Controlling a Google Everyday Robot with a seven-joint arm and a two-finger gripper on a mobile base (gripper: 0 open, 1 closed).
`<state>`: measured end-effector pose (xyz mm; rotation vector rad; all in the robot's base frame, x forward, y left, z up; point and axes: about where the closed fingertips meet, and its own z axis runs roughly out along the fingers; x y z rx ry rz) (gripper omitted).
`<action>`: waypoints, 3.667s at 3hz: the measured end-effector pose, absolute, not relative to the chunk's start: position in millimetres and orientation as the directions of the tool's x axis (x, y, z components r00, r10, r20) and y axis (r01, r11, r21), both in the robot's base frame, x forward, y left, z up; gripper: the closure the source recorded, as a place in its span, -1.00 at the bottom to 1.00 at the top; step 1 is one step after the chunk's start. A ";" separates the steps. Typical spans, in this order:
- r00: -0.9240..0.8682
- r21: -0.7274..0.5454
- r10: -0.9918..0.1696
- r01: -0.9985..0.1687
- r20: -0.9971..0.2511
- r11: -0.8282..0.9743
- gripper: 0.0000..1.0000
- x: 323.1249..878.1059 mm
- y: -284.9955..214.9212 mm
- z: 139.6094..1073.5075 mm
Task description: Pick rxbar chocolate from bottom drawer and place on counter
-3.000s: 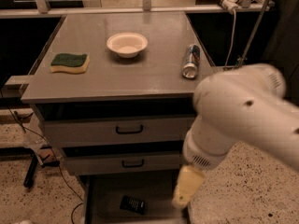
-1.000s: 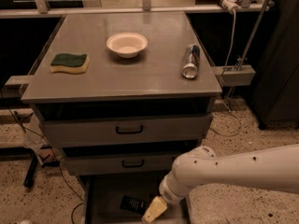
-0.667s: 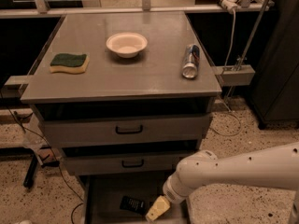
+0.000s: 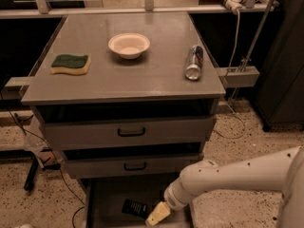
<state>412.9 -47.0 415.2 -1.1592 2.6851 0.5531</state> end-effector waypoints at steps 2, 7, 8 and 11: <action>-0.729 0.406 -0.559 -0.685 -0.396 0.606 -1.00 435.3 -14.3 339.6; -0.740 0.370 -0.544 -0.671 -0.396 0.643 -1.00 454.9 23.9 225.3; -0.715 0.314 -0.561 -0.693 -0.418 0.650 -1.00 470.0 28.8 218.0; -0.681 0.246 -0.590 -0.719 -0.434 0.650 -1.00 486.5 53.9 181.7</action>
Offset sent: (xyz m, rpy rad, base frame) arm 0.0306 0.0509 -0.1197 0.2934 0.0588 -0.0873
